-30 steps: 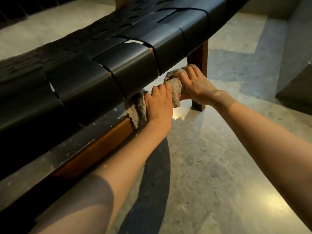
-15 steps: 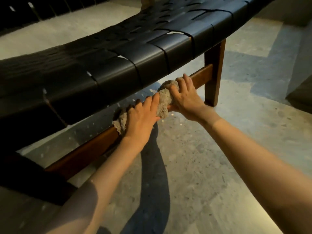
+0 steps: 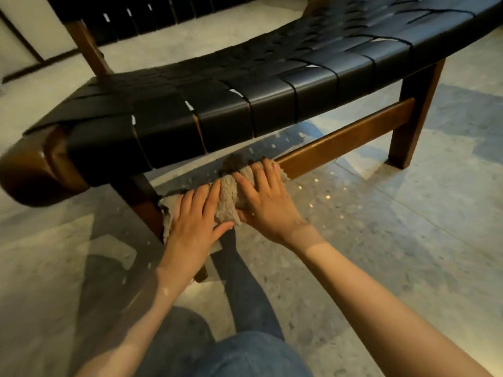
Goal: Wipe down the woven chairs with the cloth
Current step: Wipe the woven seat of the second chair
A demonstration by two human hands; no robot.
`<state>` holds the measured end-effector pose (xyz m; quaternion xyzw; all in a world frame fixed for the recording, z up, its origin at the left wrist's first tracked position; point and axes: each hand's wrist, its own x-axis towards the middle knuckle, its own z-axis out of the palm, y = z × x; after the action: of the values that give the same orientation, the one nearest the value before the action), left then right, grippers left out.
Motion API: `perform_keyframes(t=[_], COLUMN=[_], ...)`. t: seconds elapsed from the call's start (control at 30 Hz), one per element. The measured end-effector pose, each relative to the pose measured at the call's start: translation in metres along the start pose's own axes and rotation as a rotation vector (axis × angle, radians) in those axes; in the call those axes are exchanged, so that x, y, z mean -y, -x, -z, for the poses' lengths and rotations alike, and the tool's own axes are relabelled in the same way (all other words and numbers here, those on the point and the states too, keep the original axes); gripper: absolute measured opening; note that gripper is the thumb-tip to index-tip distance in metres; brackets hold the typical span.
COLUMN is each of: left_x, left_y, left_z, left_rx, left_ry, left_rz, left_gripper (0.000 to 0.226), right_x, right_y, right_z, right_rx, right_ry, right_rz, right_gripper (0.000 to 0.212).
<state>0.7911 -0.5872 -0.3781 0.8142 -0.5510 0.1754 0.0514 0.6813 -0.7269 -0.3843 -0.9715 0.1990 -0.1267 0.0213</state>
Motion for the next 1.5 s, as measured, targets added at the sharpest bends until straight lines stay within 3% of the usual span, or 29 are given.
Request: perform_keyframes(t=[0.23,0.4,0.47,0.57,0.67,0.77,0.83,0.93,1.03,1.17,1.27,1.4,1.5], left_x=[-0.004,-0.017,-0.024,-0.028,-0.027,-0.026,-0.026,-0.03,-0.042,-0.05,-0.051,-0.04,-0.028], left_y=[-0.007,-0.003,0.007,0.023,0.035,0.042,0.043,0.043,0.039,0.032,0.024,0.015,0.01], left_z=[0.011,0.016,0.014,0.013,0.007,-0.003,-0.01,-0.021,-0.018,-0.021,-0.025,-0.029,-0.03], left_rx=[-0.023,-0.163,-0.124,-0.037,0.012,0.101,0.149,0.225,0.281,0.083,0.051,0.046,0.085], left_ry=[0.353,0.161,0.186,0.24,0.183,0.212,0.322,0.798,1.396,1.824,2.081,2.153,2.23], left_rz=[0.24,0.098,0.006,-0.104,-0.093,0.068,0.18,0.396,0.714,1.172,1.46,1.624,1.673], left_gripper=[0.047,0.032,0.033,0.037,0.036,0.033,0.033,0.037,0.028,0.018,0.01,0.033,0.019], right_x=[0.001,-0.014,-0.019,-0.022,-0.016,-0.007,-0.001,0.005,0.013,0.028,0.036,0.036,0.029], right_y=[0.004,0.028,0.047,0.067,0.073,0.078,0.078,0.074,0.07,0.064,0.06,0.046,0.036], right_z=[0.026,0.032,0.032,0.032,0.02,0.006,-0.002,-0.009,-0.013,-0.016,-0.018,-0.027,-0.026], right_rx=[-0.18,-0.355,-0.305,-0.065,0.148,0.048,-0.069,-0.112,-0.156,-0.297,-0.326,-0.247,-0.117], right_ry=[-0.104,-0.047,-0.039,-0.1,-0.167,-0.27,-0.543,-0.93,-1.211,-1.423,-1.552,-1.684,-1.838], right_rz=[-0.044,-0.135,-0.168,-0.168,-0.213,-0.251,-0.321,-0.435,-0.576,-0.758,-0.883,-1.183,-1.259], right_gripper=[0.041,0.022,0.021,0.028,0.038,0.037,0.037,0.039,0.027,0.015,0.009,0.037,0.047])
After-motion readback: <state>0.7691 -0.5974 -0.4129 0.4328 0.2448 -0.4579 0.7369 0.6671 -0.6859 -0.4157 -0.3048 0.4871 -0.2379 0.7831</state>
